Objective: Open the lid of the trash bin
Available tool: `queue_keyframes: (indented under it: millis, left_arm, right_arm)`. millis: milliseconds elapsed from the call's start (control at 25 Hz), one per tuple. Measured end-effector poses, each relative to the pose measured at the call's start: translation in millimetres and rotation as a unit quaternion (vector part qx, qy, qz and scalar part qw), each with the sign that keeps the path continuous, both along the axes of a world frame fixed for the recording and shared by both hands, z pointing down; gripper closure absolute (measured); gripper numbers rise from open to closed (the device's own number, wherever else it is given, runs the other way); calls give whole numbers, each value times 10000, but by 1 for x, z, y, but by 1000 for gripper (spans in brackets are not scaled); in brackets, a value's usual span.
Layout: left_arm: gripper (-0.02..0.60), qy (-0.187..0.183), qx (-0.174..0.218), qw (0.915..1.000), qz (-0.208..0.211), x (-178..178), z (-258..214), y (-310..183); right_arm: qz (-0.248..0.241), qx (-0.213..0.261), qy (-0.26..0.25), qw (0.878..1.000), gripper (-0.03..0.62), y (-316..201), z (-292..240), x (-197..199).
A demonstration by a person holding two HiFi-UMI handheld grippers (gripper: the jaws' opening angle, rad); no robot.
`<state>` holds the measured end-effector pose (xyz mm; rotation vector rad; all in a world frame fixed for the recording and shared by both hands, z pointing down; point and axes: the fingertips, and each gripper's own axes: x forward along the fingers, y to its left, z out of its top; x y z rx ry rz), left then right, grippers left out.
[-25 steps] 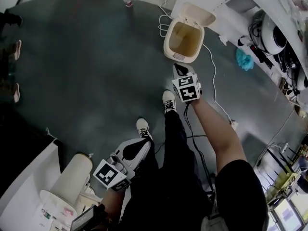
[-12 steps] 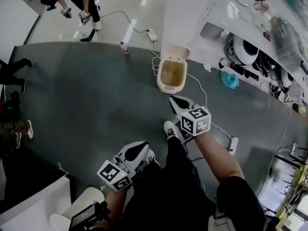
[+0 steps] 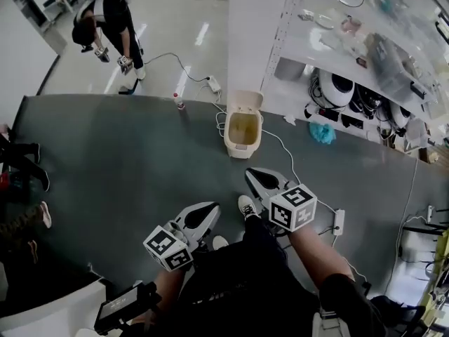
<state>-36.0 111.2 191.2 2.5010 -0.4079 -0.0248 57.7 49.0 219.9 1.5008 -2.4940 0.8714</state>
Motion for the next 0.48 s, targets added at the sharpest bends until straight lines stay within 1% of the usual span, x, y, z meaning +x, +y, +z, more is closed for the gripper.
queue_keyframes:
  millis: [200,480]
  left_arm:
    - [580,51,201,9994,270,-5,-19,27]
    - [581,-28,324,9970,706,-10,-22,69]
  right_arm:
    - [-8,118,-188,9998,586,51,-27,-22]
    - [137,287,-406,9987,586,114,-47,-43]
